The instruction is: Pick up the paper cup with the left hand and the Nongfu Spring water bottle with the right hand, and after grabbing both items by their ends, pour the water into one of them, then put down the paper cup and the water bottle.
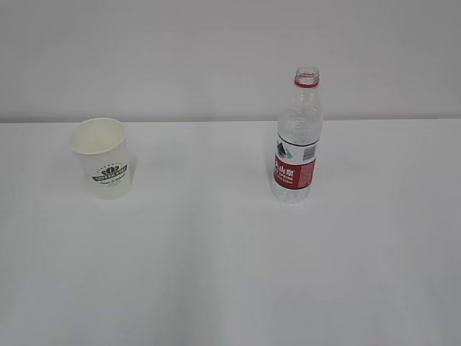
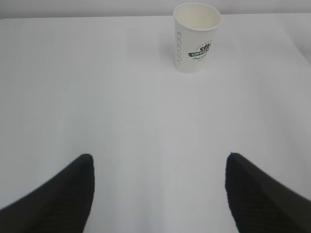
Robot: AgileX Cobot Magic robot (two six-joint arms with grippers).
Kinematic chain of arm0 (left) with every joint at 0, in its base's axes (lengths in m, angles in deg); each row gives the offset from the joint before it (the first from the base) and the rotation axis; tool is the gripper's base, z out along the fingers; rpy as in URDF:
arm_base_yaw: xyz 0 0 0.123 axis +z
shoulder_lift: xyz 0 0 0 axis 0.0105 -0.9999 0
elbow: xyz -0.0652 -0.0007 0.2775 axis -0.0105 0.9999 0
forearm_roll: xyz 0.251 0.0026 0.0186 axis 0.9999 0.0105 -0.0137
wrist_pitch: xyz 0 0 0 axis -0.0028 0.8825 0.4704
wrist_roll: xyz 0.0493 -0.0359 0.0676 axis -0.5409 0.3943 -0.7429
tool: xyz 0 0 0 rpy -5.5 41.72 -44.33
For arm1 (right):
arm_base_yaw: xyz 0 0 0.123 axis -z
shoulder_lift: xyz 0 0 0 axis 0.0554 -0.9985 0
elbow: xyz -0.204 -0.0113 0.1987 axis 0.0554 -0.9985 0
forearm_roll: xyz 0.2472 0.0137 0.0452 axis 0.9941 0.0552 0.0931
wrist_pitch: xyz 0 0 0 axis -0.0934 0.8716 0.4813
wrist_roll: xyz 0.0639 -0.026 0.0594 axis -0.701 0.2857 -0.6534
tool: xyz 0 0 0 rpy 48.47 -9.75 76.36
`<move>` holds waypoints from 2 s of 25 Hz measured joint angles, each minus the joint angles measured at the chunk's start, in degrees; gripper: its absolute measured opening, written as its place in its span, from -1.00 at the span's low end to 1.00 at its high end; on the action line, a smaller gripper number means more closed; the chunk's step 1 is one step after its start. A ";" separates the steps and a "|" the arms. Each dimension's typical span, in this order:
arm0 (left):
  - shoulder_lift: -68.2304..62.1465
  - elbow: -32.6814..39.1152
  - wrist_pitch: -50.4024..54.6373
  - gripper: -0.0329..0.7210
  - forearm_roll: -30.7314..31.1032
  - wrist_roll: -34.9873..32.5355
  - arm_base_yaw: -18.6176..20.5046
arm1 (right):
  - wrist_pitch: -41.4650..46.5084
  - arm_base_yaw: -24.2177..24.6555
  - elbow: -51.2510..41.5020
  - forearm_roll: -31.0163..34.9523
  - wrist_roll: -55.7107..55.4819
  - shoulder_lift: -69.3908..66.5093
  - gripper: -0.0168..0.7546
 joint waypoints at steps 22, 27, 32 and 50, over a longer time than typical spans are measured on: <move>0.00 0.00 0.00 0.66 -0.04 0.00 0.00 | 0.00 0.00 0.00 0.00 0.00 0.00 0.48; 0.00 0.00 0.00 0.66 -0.04 0.00 0.00 | 0.00 0.00 0.00 0.00 0.00 0.00 0.48; 0.00 0.00 0.00 0.65 -0.13 0.00 0.00 | 0.00 0.00 0.00 0.00 0.00 0.00 0.48; 0.00 0.00 -0.63 0.56 -0.39 0.00 0.00 | -2.97 0.00 1.25 0.00 0.00 0.00 0.48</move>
